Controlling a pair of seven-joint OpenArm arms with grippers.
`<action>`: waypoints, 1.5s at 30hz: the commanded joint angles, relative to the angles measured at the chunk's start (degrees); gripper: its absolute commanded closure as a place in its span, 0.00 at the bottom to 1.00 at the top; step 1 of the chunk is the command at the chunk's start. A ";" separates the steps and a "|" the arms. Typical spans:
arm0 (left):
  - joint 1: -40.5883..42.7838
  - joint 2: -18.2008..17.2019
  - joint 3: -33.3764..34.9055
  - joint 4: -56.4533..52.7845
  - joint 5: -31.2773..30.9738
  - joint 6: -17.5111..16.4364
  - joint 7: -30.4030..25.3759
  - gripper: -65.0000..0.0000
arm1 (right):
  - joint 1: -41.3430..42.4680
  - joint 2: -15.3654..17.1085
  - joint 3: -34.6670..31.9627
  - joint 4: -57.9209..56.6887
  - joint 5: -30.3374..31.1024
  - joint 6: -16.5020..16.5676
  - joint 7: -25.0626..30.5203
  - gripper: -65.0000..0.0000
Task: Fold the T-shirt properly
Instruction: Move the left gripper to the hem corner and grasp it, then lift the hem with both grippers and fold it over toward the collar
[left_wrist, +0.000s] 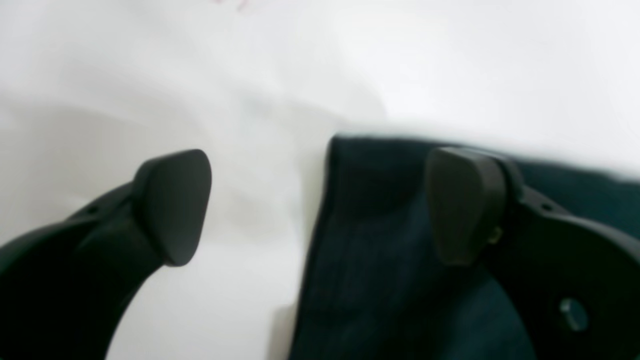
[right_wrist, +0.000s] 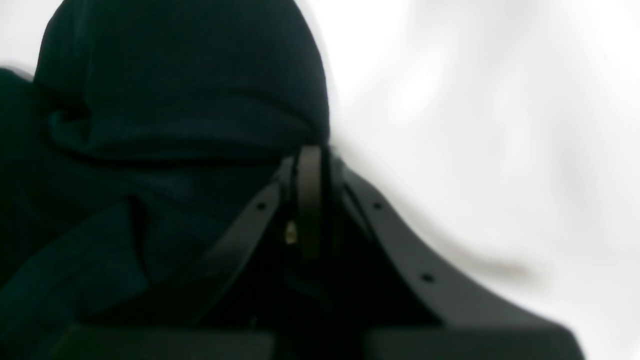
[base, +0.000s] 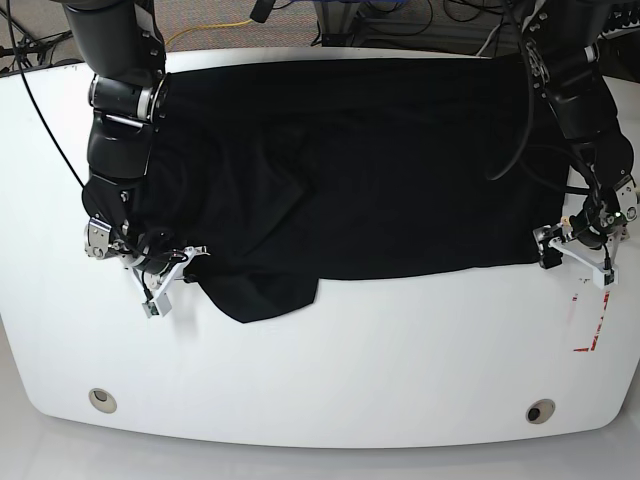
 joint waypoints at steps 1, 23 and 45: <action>-1.80 0.40 0.04 -0.45 -0.33 0.10 -1.52 0.00 | 1.54 0.76 0.14 0.84 0.24 0.32 0.53 1.00; -1.98 0.57 4.53 -2.92 -0.07 -7.11 -5.66 1.00 | 1.98 0.84 0.14 0.93 0.24 0.32 0.53 1.00; 2.15 0.92 4.26 19.94 -0.25 -17.22 2.70 1.00 | -6.55 0.93 1.28 35.56 0.77 0.32 -18.11 1.00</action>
